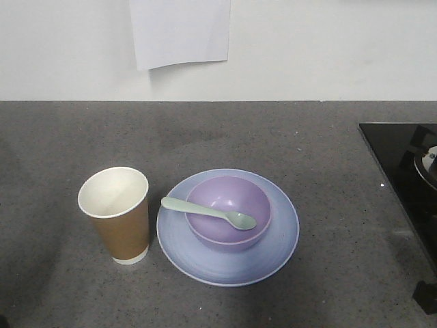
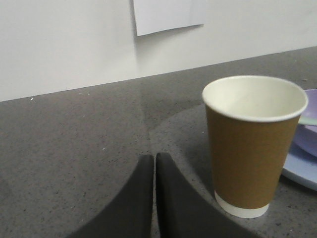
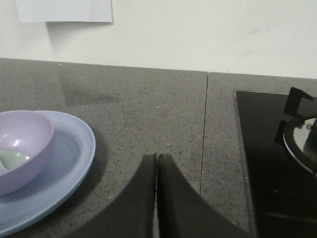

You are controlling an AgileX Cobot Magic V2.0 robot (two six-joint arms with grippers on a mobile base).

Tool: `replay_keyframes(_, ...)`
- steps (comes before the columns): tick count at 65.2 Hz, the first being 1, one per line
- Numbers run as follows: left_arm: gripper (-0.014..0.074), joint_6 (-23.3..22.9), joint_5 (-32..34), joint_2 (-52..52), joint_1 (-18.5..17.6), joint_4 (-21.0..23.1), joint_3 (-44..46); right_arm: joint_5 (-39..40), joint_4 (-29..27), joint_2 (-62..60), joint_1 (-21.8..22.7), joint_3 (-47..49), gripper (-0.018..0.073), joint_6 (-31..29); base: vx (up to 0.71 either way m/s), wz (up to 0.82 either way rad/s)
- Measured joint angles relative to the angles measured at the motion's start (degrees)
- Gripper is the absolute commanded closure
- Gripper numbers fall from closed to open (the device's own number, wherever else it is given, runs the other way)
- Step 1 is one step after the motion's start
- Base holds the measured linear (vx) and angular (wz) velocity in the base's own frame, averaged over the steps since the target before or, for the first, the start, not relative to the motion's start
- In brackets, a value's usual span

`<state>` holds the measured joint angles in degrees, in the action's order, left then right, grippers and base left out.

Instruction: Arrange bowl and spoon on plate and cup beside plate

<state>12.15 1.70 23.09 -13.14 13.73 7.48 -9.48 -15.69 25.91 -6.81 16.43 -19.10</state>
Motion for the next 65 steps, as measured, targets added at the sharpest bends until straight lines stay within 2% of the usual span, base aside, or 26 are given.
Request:
replay_keyframes(8, 0.0603, -1.41, 8.92, -5.87, 0.14, 2.01, -8.08, 0.0, 0.0, 0.0, 0.0, 0.0, 0.0564, 0.0, 0.0, 0.0)
replay_keyframes(16, 0.0603, 0.19, 9.44, -11.36, 2.27, 3.28, -8.92, 0.0, 0.0, 0.0, 0.0, 0.0, 0.0564, 0.0, 0.0, 0.0)
replay_keyframes(27, 0.0603, 4.11, 7.01, -15.93, 7.4, 3.6, -8.92, 0.05, 0.0, 0.0, 0.0, 0.0, 0.0564, 0.0, 0.0, 0.0)
replay_keyframes(43, 0.0603, 5.05, -2.23, -20.93, 13.09, 3.47, -8.92, 0.05, 0.0, 0.0, 0.0, 0.0, 0.0564, 0.0, 0.0, 0.0)
replay_keyframes(52, 0.0603, 5.05, -5.86, -23.46, 14.22, 3.41, -8.92, 0.05, 0.0, 0.0, 0.0, 0.0, 0.0564, 0.0, 0.0, 0.0)
replay_keyframes(63, 0.0603, 5.05, -6.47, -23.71, 14.23, 3.41, -8.92, 0.05, 0.0, 0.0, 0.0, 0.0, 0.0564, 0.0, 0.0, 0.0)
replay_keyframes(65, 0.0603, 3.53, -6.59, -23.71, 14.23, 3.35, -8.92, 0.05, 0.0, 0.0, 0.0, -0.06, 0.0564, 0.0, 0.0, 0.0)
